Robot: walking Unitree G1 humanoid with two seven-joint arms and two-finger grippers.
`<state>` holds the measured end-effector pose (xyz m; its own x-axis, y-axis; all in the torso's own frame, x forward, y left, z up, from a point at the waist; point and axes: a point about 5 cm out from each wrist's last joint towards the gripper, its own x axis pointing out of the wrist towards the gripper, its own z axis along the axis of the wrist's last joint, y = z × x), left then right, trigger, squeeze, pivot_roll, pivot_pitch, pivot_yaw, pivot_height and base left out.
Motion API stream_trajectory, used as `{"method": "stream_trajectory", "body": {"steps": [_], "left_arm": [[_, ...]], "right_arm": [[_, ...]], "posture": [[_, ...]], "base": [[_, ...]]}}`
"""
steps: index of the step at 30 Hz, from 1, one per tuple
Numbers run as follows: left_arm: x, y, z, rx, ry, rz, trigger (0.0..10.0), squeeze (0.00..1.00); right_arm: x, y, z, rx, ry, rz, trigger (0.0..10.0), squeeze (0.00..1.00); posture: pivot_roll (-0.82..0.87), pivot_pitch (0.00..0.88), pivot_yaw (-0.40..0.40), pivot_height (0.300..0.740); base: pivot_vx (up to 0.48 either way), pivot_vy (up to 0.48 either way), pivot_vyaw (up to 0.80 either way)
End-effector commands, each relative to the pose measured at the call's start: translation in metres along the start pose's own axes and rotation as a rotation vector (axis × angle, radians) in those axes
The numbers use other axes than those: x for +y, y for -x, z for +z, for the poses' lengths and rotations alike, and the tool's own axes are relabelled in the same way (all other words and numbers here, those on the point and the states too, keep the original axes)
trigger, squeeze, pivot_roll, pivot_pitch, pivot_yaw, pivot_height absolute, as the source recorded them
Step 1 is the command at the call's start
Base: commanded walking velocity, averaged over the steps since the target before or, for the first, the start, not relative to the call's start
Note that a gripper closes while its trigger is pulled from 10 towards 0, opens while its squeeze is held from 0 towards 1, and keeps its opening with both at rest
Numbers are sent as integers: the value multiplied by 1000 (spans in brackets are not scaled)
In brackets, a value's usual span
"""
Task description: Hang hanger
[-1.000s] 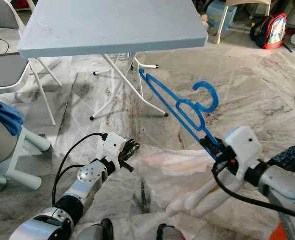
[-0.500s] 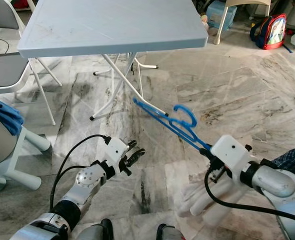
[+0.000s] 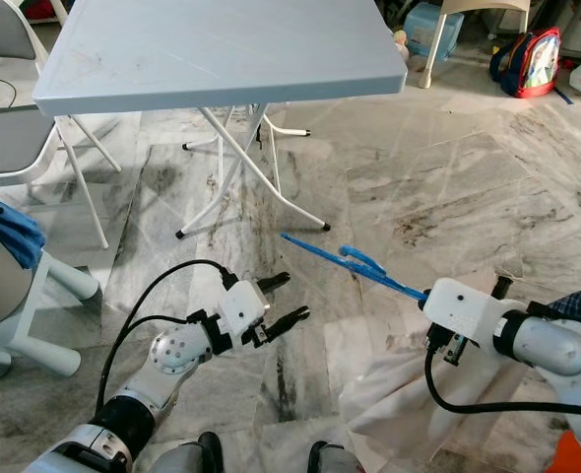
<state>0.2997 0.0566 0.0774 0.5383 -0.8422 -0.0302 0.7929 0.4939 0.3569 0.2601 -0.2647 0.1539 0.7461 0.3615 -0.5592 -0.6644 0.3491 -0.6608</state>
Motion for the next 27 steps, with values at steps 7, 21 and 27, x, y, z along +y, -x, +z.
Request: {"method": "stream_trajectory", "body": {"steps": [7, 21, 27], "left_arm": [[8, 11, -3, 36, -100, -40, 10000, 1000], [4, 12, -11, 100, -120, -109, 10000, 902], [-5, 8, -14, 116, -83, -187, 10000, 0]], "right_arm": [[-4, -9, 7, -24, 142, 120, 10000, 0], [-12, -1, 20, -83, 219, 252, 10000, 0], [-12, 2, 29, -119, 229, 291, 10000, 0]], "posture": [[-98, 258, 12, 740], [-97, 253, 25, 740], [-103, 252, 26, 740]], "base": [[0, 0, 0], [0, 0, 0], [0, 0, 0]]}}
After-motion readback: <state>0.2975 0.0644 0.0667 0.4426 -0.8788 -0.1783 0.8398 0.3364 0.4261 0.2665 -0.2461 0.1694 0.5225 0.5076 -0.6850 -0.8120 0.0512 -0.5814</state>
